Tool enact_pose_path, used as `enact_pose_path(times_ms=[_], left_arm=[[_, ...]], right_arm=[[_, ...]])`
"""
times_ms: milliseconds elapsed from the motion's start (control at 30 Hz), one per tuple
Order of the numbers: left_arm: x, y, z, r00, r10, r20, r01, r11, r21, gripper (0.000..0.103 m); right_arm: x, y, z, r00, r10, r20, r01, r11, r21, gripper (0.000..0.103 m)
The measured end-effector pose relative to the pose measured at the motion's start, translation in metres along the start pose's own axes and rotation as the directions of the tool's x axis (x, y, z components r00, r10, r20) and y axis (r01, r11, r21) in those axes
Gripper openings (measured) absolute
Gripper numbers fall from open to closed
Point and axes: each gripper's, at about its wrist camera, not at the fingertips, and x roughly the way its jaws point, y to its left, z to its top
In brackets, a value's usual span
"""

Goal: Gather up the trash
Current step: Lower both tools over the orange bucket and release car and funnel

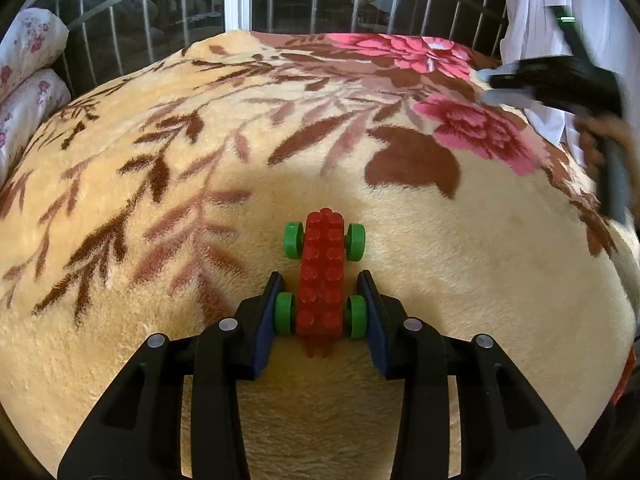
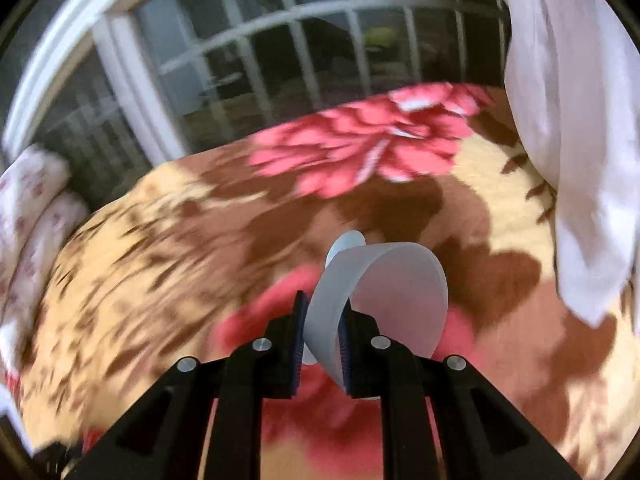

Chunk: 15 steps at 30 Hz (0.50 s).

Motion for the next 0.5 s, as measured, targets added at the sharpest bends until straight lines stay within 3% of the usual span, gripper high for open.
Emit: enact_pose_path(times_ms=[200,333,500], left_arm=[[-0.011,0.001,-0.002,0.999,0.03,0.036,-0.03,0.999,-0.017,0.038],[-0.05,-0.002,-0.013,0.995,0.009,0.099,-0.008,1.0,-0.013,0.038],[-0.119,-0.023,-0.062,0.989,-0.051,0.141,0.041,0.996,0.076,0.038]], right_arm=[[-0.11,0.041,-0.094,0.985,0.162,0.06,-0.163,0.986,0.019,0.015],[-0.172,0.059,-0.163,0.979,0.19,0.075,-0.193,0.981,0.028,0.015],[-0.235,0.079,-0.243,0.979,0.193,0.067,-0.192,0.981,-0.012,0.015]])
